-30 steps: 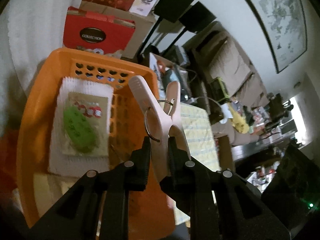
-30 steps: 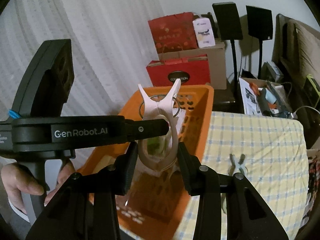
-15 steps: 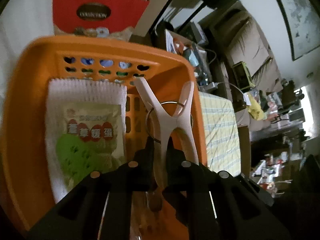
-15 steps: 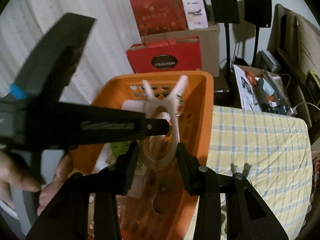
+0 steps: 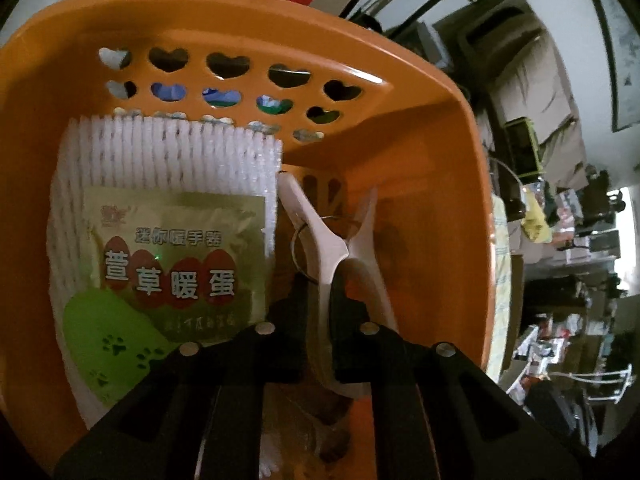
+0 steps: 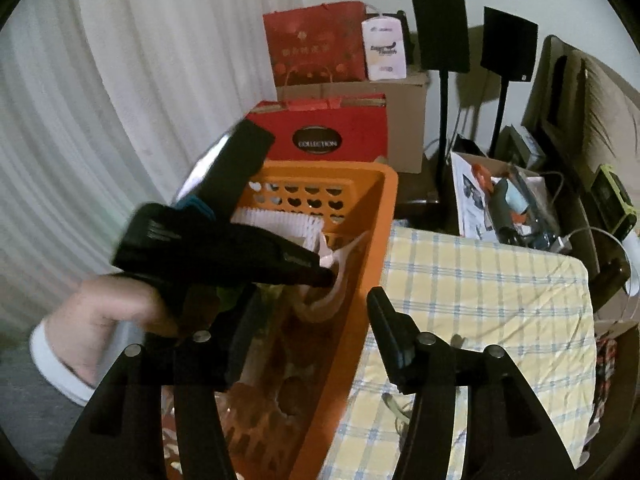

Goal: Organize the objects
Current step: 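Open the right gripper while the left gripper lowers the pink clothespin into the basket, then grasp the green clothespin on the table with the right gripper while the left gripper moves to the grey clothespin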

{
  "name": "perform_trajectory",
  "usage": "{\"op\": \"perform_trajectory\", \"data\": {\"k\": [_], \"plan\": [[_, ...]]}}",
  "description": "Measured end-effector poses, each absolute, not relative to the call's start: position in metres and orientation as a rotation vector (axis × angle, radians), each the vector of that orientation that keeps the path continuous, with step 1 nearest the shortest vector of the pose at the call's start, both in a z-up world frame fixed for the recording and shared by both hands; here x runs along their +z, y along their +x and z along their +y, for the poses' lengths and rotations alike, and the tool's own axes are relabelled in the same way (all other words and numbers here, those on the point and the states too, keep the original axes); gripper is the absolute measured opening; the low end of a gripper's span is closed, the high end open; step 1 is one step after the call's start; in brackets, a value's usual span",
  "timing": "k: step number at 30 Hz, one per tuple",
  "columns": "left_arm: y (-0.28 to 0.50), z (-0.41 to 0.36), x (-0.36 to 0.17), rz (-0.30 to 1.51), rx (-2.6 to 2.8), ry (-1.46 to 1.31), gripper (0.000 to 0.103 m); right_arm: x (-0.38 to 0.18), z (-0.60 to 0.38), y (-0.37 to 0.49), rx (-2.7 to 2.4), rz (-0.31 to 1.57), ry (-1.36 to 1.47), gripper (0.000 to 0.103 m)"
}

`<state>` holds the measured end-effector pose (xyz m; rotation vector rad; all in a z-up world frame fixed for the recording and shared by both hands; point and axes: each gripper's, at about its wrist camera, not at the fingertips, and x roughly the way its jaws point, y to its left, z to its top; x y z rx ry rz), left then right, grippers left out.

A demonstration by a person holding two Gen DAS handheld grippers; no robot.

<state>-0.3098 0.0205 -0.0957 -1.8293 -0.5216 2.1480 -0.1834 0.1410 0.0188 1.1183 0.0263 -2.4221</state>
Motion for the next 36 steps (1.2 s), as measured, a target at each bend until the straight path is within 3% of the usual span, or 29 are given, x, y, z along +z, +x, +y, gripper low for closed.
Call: {"op": "perform_trajectory", "data": {"k": [2,4,6,10,21,31,36], "plan": [[-0.309,0.019,-0.092,-0.543,2.138,-1.818,0.021,0.022,0.149,-0.181,-2.426,0.005,1.119,0.056],[-0.307,0.016,-0.085,-0.587,2.136,-1.791,0.042,0.025,0.157,-0.178,-2.438,-0.002,1.121,0.056],[-0.302,0.013,-0.076,-0.596,2.161,-1.77,0.053,0.026,0.167,-0.174,-2.448,-0.017,1.124,0.056],[-0.29,0.008,-0.055,-0.583,2.194,-1.701,0.063,0.029,0.19,-0.163,-2.474,-0.053,1.126,0.056],[-0.224,0.005,-0.001,-0.456,2.262,-1.509,0.081,0.022,0.244,-0.143,-2.551,-0.092,1.178,0.057],[-0.144,0.028,0.025,-0.233,2.419,-1.367,0.083,0.005,0.263,-0.125,-2.579,-0.084,1.219,0.061],[-0.117,0.044,0.025,-0.22,2.42,-1.327,0.083,0.001,0.266,-0.118,-2.574,-0.062,1.224,0.061]]}}
